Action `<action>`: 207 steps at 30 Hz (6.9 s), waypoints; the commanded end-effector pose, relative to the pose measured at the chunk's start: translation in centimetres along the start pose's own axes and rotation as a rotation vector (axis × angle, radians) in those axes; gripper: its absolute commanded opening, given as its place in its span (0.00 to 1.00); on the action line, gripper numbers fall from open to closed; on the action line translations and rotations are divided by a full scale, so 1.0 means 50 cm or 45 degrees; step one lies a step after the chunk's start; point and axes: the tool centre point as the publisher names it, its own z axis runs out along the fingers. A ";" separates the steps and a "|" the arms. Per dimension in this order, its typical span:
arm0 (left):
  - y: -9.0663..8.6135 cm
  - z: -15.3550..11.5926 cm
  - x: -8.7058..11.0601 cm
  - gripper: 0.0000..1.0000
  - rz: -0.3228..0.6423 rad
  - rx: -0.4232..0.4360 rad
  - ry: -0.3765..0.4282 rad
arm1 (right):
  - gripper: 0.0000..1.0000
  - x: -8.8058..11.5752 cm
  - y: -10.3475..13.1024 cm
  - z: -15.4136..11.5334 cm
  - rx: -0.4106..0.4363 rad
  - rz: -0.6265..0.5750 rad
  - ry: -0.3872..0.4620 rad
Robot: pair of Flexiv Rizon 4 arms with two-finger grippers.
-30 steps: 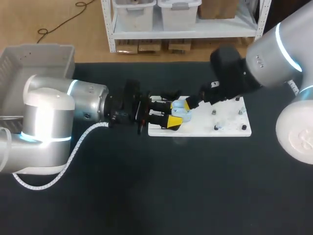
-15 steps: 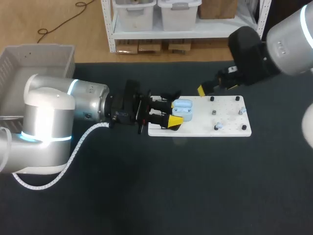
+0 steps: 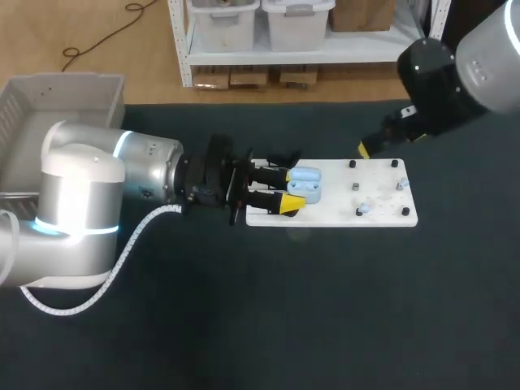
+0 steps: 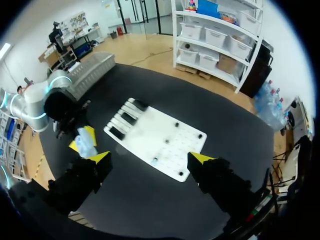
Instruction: Pick up each earbud case from the left stands, insert the matching earbuds, close the lid, and place the case in the box.
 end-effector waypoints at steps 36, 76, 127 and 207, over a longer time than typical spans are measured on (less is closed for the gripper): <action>-0.003 -0.007 0.007 0.00 -0.020 -0.065 0.004 | 0.98 0.077 -0.167 0.141 0.192 -0.138 0.496; -0.003 -0.007 0.007 0.00 -0.020 -0.065 0.004 | 0.49 0.110 -0.191 0.234 0.187 -0.149 0.624; -0.003 -0.007 0.007 0.00 -0.020 -0.065 0.004 | 0.14 0.115 -0.206 0.261 0.198 -0.151 0.626; -0.003 -0.007 0.007 0.00 -0.020 -0.065 0.004 | 0.00 -0.014 0.236 -0.030 0.221 0.873 0.776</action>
